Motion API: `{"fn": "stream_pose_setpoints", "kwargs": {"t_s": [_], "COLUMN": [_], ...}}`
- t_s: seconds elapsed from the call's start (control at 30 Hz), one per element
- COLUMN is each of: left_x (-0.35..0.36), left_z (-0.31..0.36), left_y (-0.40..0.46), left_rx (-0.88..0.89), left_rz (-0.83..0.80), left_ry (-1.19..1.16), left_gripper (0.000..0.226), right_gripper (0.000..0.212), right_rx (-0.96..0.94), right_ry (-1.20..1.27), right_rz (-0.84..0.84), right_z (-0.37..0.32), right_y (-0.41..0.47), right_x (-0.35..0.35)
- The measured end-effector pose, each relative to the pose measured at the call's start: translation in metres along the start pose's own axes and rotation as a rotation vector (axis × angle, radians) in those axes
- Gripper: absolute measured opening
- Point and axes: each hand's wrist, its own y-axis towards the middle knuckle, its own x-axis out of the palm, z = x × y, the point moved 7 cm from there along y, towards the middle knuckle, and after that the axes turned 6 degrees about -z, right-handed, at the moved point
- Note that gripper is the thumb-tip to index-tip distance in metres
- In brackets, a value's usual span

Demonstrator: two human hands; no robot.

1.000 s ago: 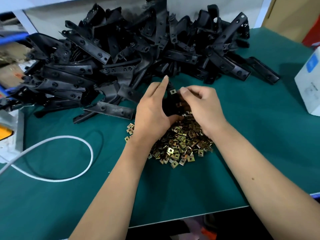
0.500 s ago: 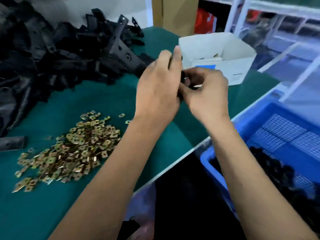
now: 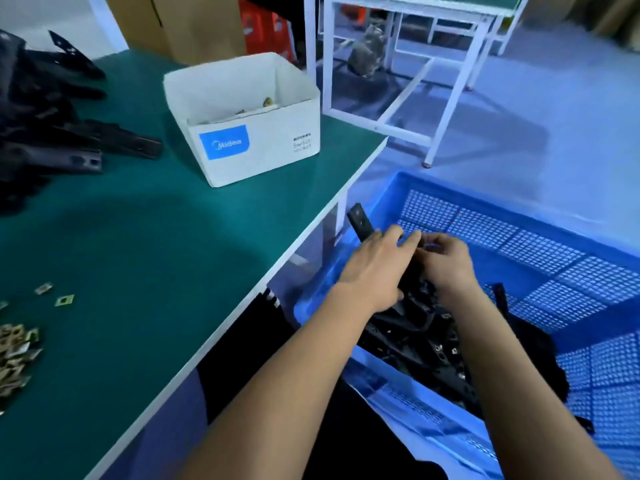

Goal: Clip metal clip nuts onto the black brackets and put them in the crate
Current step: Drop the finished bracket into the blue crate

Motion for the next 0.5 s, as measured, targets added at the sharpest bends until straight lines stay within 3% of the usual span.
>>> {"fn": "stream_pose_setpoints", "kwargs": {"t_s": [0.13, 0.23, 0.4, 0.5], "left_x": [0.039, 0.041, -0.023, -0.078], "left_z": [-0.012, -0.020, -0.018, -0.027], "left_y": [-0.001, -0.003, -0.007, -0.021], "left_rx": [-0.053, -0.070, -0.039, -0.028], "left_rz": [-0.098, -0.092, 0.277, 0.531], "left_ry": [-0.031, -0.143, -0.408, -0.503], "left_gripper": [0.082, 0.059, 0.038, 0.023], "right_gripper": [0.019, 0.020, 0.023, 0.014], "right_rx": [0.241, 0.211, -0.121, -0.458], "right_ry": [-0.536, -0.780, -0.621, -0.576], "right_rz": [0.050, 0.061, 0.342, 0.434], "right_z": [0.069, 0.071, 0.010, -0.060], "right_y": [0.010, 0.010, -0.002, -0.026], "right_x": [-0.025, -0.024, -0.015, 0.013]}}
